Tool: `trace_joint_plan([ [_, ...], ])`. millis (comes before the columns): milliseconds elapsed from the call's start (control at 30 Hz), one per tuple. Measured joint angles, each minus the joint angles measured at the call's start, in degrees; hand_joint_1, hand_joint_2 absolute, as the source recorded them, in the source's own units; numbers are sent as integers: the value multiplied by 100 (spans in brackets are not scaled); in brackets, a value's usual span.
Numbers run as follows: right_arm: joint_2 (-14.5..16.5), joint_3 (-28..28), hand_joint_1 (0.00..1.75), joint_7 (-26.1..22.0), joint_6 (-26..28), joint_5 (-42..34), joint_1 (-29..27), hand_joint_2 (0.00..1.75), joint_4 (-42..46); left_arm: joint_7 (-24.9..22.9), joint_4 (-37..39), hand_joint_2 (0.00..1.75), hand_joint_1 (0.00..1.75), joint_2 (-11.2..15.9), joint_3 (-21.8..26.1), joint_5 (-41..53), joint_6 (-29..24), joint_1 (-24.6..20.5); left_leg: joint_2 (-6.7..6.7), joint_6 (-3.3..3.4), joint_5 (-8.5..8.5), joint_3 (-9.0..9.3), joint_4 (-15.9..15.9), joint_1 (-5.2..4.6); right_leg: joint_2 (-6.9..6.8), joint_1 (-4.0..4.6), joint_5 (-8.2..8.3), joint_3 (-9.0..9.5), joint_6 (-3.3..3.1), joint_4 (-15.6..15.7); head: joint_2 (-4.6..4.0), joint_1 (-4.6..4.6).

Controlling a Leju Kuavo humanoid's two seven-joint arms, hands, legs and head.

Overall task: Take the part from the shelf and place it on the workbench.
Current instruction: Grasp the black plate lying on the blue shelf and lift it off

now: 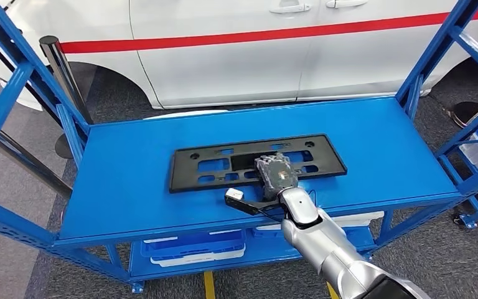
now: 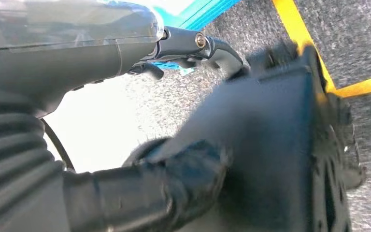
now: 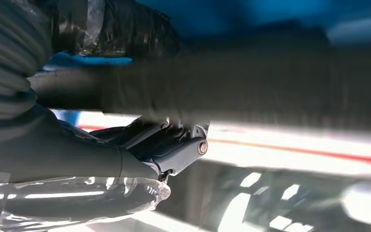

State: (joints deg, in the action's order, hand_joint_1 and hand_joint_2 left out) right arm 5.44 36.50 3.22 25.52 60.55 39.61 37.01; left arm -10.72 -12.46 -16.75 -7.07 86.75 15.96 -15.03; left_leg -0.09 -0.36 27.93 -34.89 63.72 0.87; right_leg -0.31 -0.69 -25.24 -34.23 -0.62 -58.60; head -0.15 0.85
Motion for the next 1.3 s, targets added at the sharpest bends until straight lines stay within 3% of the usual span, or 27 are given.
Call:
trace_joint_plan([
  [67,14,-99,175,302,462,393,-131,175,153,-74,0,175,0,-9,-17,-1,-15,0,-6,31,-117,178,-437,-9,16,21,-5,-50,59,-42,0,4],
  [200,39,-247,175,474,767,774,-322,175,423,-145,0,175,0,-33,-32,-2,-16,-5,-6,164,-135,185,-538,-19,31,3,-41,-116,177,-101,0,8],
  [267,40,-327,175,531,885,1026,-408,175,527,-164,0,175,0,-44,-52,-2,-11,-12,-2,238,-173,192,-565,-8,31,-12,-315,-312,215,-538,0,9],
  [333,42,-483,175,609,1130,1550,-545,175,687,-189,1,175,0,-44,-77,-2,10,-16,-5,271,-188,179,-552,-21,32,-11,-670,-656,236,-1280,0,8],
  [367,51,-590,175,637,1244,1850,-633,175,795,-200,1,175,0,-44,-89,-2,27,-17,-9,272,-186,174,-546,-26,32,-11,-751,-781,239,-1545,0,8],
  [400,68,-705,175,648,1306,2090,-737,175,929,-206,1,175,0,-43,-101,-2,44,-19,-15,273,-181,171,-538,-29,31,-12,-719,-821,236,-1620,0,8],
  [433,92,-818,175,651,1331,2257,-840,175,1081,-207,0,175,0,-43,-114,-1,63,-22,-23,271,-176,170,-529,-30,31,-12,-579,-753,225,-1470,0,9],
  [533,178,-1058,175,678,1352,2434,-1028,175,1484,-204,0,175,0,-43,-153,3,101,-29,-36,244,-145,150,-485,-46,36,2,-71,-268,173,-425,0,8],
  [600,218,-1138,175,707,1367,2446,-1071,175,1631,-200,1,175,0,-43,-164,4,109,-31,-35,197,-147,109,-463,-64,47,29,-14,-167,142,-151,0,7],
  [700,250,-1197,175,787,1376,2449,-1130,175,1750,-196,2,175,0,-38,-178,4,119,-33,-34,114,-111,55,-419,-63,50,18,52,-208,48,-110,0,5],
  [767,266,-1199,175,840,1377,2452,-1136,175,1786,-196,2,175,0,-33,-190,5,121,-35,-29,64,200,-74,-81,-53,37,-3,117,-248,-34,-74,0,3],
  [833,272,-1199,175,882,1378,2454,-1138,175,1812,-196,2,175,0,-31,-203,7,123,-37,-25,26,662,-315,630,-44,24,10,174,-322,-73,-77,0,0],
  [867,274,-1199,175,898,1378,2454,-1144,175,1817,-196,2,175,0,-29,-211,7,123,-38,-25,16,817,-408,950,-42,18,17,205,-367,-78,-83,0,0],
  [900,274,-1199,175,911,1378,2455,-1153,175,1818,-196,2,175,0,-28,-223,7,125,-39,-25,15,869,-416,1100,-42,12,25,241,-415,-79,-88,0,0],
  [933,274,-1199,175,919,1378,2455,-1161,175,1818,-196,2,175,0,-28,-237,7,126,-42,-25,21,816,-313,1025,-42,10,30,278,-463,-76,-95,0,0],
  [1033,280,-1199,175,930,1379,2456,-1168,175,1829,-195,2,175,0,-28,-266,7,133,-53,-27,84,415,437,-152,-58,20,40,402,-580,-35,-110,0,1],
  [1067,285,-1199,175,932,1380,2456,-1166,175,1834,-195,2,175,0,-28,-275,7,134,-56,-30,107,338,595,-444,-72,22,42,446,-601,-5,-106,0,1],
  [1200,320,-1199,175,904,1381,2456,-1162,175,1835,-183,2,175,0,-36,-314,7,166,-62,-25,217,152,579,-607,-99,33,32,590,-631,129,-48,0,3],
  [1233,322,-1199,175,878,1383,2455,-1155,175,1825,-180,2,175,0,-41,-326,7,181,-66,-14,257,74,545,-637,-88,42,31,486,-670,155,-107,0,8],
  [1267,322,-1199,175,834,1384,2452,-1142,175,1808,-179,2,175,0,-45,-341,7,196,-69,-3,290,-12,493,-667,-74,51,32,274,-736,177,-271,0,14],
  [1300,322,-1199,175,778,1384,2449,-1127,175,1781,-179,2,175,0,-48,-357,7,205,-73,8,315,-87,425,-677,-71,57,23,-37,-826,191,-565,0,19],
])
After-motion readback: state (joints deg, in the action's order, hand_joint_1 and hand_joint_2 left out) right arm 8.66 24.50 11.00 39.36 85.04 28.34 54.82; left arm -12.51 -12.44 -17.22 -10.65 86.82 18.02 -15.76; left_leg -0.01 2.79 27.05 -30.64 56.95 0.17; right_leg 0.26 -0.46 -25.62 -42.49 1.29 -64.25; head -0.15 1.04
